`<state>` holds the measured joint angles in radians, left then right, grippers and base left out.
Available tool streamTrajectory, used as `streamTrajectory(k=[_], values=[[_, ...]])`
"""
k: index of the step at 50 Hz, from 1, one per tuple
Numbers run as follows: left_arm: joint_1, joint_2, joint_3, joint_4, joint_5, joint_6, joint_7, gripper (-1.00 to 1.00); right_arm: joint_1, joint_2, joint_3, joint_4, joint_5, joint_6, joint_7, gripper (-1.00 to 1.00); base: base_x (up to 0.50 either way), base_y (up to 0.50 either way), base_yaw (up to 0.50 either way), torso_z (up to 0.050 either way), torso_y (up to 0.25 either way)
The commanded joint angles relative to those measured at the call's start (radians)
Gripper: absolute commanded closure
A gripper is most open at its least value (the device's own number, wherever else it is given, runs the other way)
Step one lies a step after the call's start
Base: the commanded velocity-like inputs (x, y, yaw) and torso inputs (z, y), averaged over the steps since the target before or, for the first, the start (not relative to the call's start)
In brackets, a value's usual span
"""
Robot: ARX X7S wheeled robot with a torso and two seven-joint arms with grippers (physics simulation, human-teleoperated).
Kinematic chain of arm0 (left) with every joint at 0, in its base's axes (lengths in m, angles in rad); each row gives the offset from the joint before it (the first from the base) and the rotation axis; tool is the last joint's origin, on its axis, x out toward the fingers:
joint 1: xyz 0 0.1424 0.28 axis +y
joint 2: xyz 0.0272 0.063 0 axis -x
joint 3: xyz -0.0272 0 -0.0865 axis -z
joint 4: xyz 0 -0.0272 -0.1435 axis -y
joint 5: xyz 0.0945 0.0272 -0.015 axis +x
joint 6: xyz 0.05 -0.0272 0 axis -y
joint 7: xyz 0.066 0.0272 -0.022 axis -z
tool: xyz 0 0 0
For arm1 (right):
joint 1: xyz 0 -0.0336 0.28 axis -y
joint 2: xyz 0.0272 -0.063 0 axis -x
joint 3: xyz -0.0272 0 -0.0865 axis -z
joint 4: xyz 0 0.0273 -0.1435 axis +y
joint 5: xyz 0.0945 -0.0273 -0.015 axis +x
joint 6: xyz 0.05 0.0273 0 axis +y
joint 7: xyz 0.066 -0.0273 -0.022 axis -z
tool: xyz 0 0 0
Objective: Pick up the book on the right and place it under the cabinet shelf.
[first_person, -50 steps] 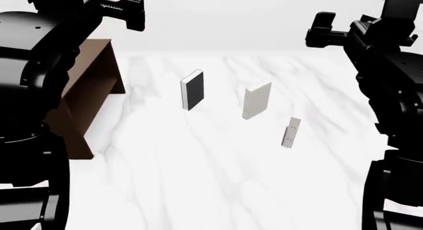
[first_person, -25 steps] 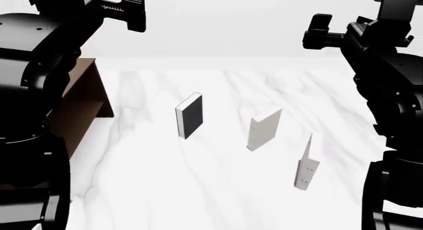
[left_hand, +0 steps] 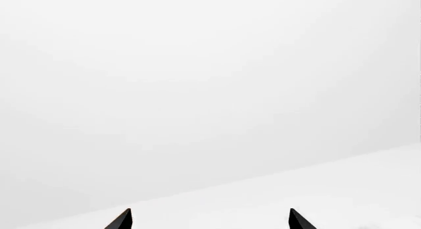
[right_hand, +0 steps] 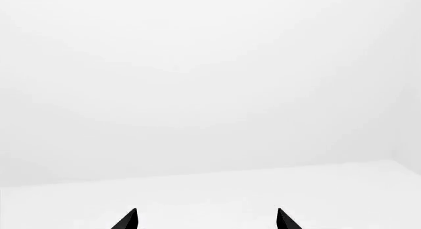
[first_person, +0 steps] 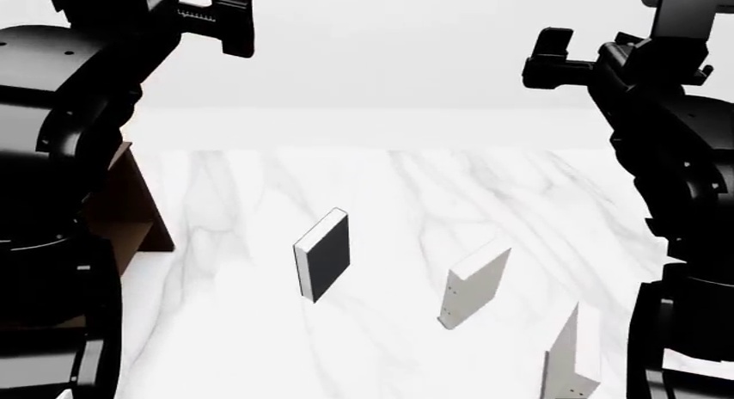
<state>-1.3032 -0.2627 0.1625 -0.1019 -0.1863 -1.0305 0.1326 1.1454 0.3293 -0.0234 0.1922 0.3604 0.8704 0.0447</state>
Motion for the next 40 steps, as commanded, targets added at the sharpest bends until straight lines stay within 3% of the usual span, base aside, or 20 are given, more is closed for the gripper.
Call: streamTrajectory(k=[1, 13, 26, 32, 40], values=[[0.001, -0.001, 0.000, 0.002, -0.006, 0.000, -0.003, -1.00, -0.005, 0.002, 0.007, -0.002, 0.007, 0.001, 0.003, -1.00, 0.00, 0.00, 0.00, 0.000, 0.000], [0.005, -0.007, -0.004, 0.009, -0.011, -0.001, -0.006, -1.00, -0.012, 0.022, -0.028, -0.056, 0.013, 0.111, 0.017, -1.00, 0.00, 0.00, 0.00, 0.000, 0.000], [0.041, -0.017, -0.014, 0.041, -0.024, -0.002, -0.004, -1.00, -0.009, 0.078, 0.095, -0.328, 0.151, 0.677, 0.094, -1.00, 0.00, 0.00, 0.00, 0.000, 0.000], [0.048, -0.019, -0.017, 0.046, -0.029, 0.004, -0.003, -1.00, -0.021, 0.242, 0.079, -0.274, 0.782, 0.698, 0.550, -1.00, 0.00, 0.00, 0.00, 0.000, 0.000], [0.053, -0.022, -0.018, 0.060, -0.036, 0.002, -0.001, -1.00, -0.064, 0.352, 0.047, -0.217, 1.224, 0.689, 0.872, -1.00, 0.00, 0.00, 0.00, 0.000, 0.000]])
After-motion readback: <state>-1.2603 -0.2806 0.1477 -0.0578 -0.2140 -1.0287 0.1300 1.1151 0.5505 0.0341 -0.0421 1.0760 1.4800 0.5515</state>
